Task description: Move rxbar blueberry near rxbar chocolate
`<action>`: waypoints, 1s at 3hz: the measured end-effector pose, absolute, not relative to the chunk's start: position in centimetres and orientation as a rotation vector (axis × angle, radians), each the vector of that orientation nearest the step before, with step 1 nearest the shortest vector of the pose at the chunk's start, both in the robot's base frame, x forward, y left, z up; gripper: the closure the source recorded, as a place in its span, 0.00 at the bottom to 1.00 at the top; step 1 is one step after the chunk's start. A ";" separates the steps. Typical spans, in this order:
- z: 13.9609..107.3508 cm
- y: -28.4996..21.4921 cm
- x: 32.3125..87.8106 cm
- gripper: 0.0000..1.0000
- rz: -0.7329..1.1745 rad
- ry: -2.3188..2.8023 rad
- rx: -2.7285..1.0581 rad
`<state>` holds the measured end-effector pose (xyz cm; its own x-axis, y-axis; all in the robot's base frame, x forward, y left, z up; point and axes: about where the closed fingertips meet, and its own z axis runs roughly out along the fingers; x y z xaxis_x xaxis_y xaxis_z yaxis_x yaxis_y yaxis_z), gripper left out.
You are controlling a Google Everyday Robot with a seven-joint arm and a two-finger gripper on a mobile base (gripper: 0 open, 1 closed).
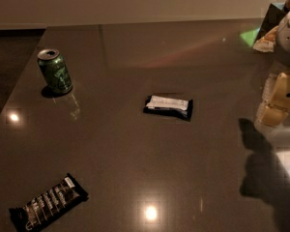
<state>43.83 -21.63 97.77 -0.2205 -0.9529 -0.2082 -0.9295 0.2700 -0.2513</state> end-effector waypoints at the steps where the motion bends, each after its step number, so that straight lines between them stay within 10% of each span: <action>1: 97.8 -21.6 43.8 0.00 -0.104 2.228 -1.722; 3: 97.1 -20.4 46.5 0.00 -0.074 2.232 -1.717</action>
Offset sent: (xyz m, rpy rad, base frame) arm 0.0274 0.0094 -0.0088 0.0094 0.0427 -0.0178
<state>46.55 -20.45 97.07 -0.2240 -0.9490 -0.2220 -0.9323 0.2750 -0.2350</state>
